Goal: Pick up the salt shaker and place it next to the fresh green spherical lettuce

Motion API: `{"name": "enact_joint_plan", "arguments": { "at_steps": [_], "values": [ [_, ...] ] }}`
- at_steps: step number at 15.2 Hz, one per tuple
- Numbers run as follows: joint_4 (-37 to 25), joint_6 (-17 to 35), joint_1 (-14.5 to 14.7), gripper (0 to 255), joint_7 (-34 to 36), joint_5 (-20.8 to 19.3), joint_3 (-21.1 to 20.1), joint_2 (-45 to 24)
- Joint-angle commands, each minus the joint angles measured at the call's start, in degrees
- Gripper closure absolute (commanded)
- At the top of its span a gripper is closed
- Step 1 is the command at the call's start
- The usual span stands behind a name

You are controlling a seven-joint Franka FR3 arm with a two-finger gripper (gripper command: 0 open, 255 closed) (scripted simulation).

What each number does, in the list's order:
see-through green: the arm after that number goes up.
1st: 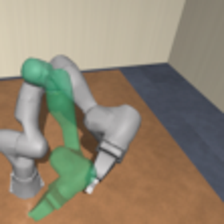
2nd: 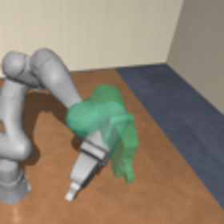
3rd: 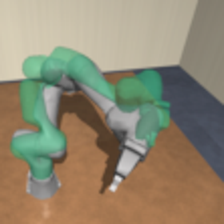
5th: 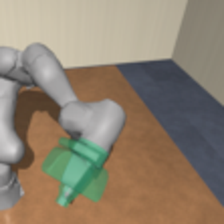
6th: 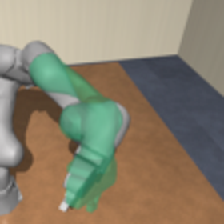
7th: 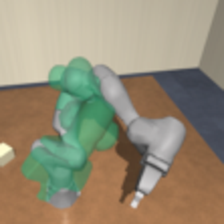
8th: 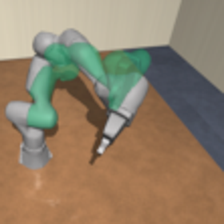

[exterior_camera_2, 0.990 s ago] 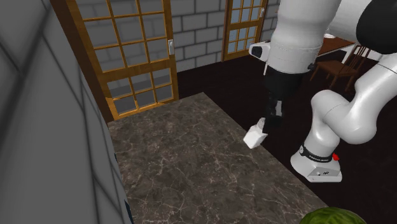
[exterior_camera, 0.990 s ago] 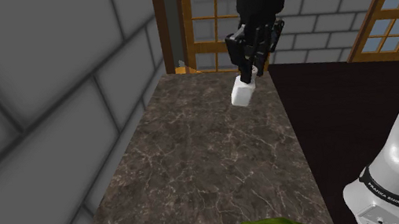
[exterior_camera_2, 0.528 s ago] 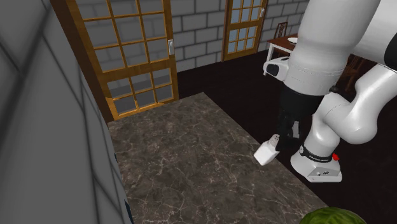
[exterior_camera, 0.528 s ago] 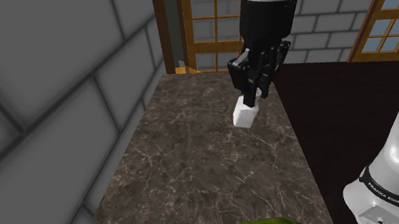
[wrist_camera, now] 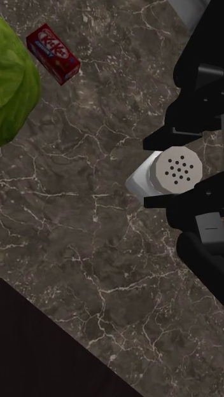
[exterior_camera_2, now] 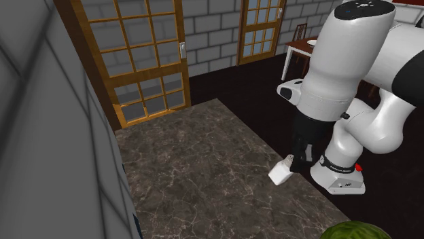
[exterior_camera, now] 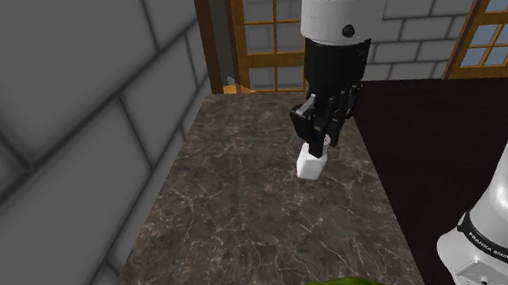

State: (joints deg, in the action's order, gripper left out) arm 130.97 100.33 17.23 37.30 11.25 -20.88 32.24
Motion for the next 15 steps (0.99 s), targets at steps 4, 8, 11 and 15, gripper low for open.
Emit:
{"name": "enact_joint_plan", "arguments": {
  "at_steps": [4, 8, 11, 15],
  "values": [
    [3.72, 3.78, 0.23, 255, -0.08, 0.47, -0.60, -0.02],
    [6.55, 6.92, 0.38, 255, -0.16, 0.82, -1.11, -0.33],
    [8.56, 9.32, 0.47, 255, -0.19, 1.08, -1.53, -0.71],
    [11.10, 12.59, 0.57, 255, -0.21, 1.41, -2.13, -1.45]
  ]
}}
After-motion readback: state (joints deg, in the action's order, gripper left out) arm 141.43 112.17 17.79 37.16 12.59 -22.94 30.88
